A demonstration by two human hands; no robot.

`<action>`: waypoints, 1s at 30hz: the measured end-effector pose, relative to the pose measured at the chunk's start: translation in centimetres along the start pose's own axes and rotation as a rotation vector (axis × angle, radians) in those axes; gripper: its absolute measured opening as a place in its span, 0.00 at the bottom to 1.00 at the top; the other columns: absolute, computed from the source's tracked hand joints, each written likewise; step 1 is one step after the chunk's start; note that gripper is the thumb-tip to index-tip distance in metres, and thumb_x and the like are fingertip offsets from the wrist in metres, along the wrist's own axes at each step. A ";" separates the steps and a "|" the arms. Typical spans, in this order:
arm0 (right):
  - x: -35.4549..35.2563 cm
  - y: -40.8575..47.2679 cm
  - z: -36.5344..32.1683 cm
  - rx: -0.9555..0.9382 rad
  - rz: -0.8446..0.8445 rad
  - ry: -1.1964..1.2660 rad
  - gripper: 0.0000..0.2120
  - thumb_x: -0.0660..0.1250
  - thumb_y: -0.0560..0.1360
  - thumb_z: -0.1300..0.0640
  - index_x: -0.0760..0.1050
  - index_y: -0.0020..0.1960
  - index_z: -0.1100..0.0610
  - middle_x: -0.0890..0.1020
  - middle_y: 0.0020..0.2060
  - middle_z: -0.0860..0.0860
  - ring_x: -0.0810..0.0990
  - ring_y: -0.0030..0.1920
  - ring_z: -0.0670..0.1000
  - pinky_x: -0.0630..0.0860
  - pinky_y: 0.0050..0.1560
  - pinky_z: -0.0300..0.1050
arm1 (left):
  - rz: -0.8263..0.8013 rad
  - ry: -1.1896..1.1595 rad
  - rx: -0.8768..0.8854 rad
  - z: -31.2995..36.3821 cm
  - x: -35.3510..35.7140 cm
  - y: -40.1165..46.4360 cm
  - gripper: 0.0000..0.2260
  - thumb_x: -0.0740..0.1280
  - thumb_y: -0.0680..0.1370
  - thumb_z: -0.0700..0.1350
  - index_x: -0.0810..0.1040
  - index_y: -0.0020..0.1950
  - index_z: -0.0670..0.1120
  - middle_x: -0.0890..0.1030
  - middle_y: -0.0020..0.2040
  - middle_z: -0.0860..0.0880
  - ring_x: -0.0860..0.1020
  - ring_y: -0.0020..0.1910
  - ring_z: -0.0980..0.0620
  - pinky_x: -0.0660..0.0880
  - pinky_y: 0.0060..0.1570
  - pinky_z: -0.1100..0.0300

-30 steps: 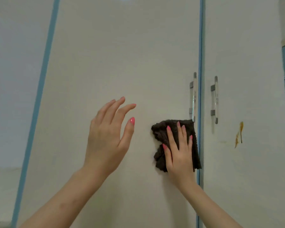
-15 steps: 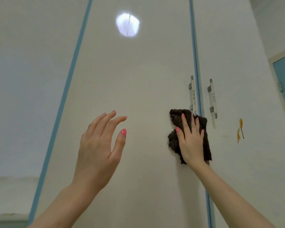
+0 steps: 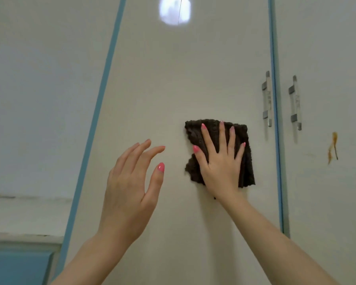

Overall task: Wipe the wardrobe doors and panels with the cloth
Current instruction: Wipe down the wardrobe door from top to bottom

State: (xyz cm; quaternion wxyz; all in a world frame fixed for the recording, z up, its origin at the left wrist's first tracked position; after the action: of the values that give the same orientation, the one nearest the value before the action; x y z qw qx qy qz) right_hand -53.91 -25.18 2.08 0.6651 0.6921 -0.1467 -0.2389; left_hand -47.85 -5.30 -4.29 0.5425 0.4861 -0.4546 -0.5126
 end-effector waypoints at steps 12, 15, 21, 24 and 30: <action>2.1 -13.2 -6.4 -0.948 -0.040 0.030 0.21 0.57 0.81 0.44 0.64 0.73 0.45 0.64 0.75 0.51 0.59 0.76 0.54 0.60 0.71 0.63 | -0.023 0.003 -0.080 -1.7 -1.6 -3.5 0.19 0.52 0.78 0.55 0.69 0.67 0.55 0.68 0.70 0.57 0.59 0.72 0.61 0.56 0.69 0.64; 2.2 -4.1 -10.1 -0.753 0.041 0.009 0.22 0.50 0.82 0.46 0.64 0.74 0.48 0.65 0.74 0.53 0.59 0.76 0.56 0.58 0.72 0.65 | -0.012 -0.020 -0.096 -1.7 -1.5 -3.2 0.20 0.52 0.77 0.54 0.70 0.67 0.53 0.68 0.70 0.56 0.59 0.71 0.61 0.57 0.70 0.58; 2.7 -5.8 -15.3 -0.473 0.123 0.095 0.25 0.53 0.80 0.46 0.60 0.76 0.50 0.62 0.76 0.54 0.58 0.76 0.59 0.55 0.72 0.65 | 0.014 -0.044 -0.108 -3.2 -1.3 -4.0 0.20 0.53 0.77 0.54 0.71 0.66 0.52 0.69 0.70 0.54 0.61 0.71 0.59 0.58 0.70 0.57; 1.4 -11.1 -15.9 -0.752 0.013 0.352 0.31 0.66 0.78 0.53 0.56 0.76 0.54 0.59 0.74 0.51 0.55 0.76 0.54 0.51 0.76 0.57 | 0.026 -0.031 -0.152 -3.3 -1.0 -4.7 0.19 0.53 0.77 0.52 0.71 0.66 0.54 0.67 0.71 0.55 0.60 0.72 0.58 0.58 0.70 0.50; 2.6 -9.0 -9.4 -1.260 -0.095 0.038 0.19 0.64 0.78 0.47 0.76 0.66 0.53 0.75 0.67 0.54 0.66 0.72 0.55 0.55 0.75 0.57 | 0.009 -0.024 -0.080 -1.5 -1.2 -5.1 0.17 0.54 0.78 0.50 0.71 0.66 0.54 0.69 0.70 0.55 0.60 0.72 0.58 0.60 0.69 0.47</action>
State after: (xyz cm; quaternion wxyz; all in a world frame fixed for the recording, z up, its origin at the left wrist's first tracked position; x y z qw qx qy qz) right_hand -47.81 -17.93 -7.18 0.9362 0.1773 0.0650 -0.2966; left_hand -47.04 -4.00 -9.54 0.5584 0.4557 -0.4423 -0.5338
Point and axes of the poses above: each hand's wrist, its own y-axis towards the middle knuckle, its own x-axis out of the palm, z = x × y, the point moved 3 cm from there along y, towards the middle knuckle
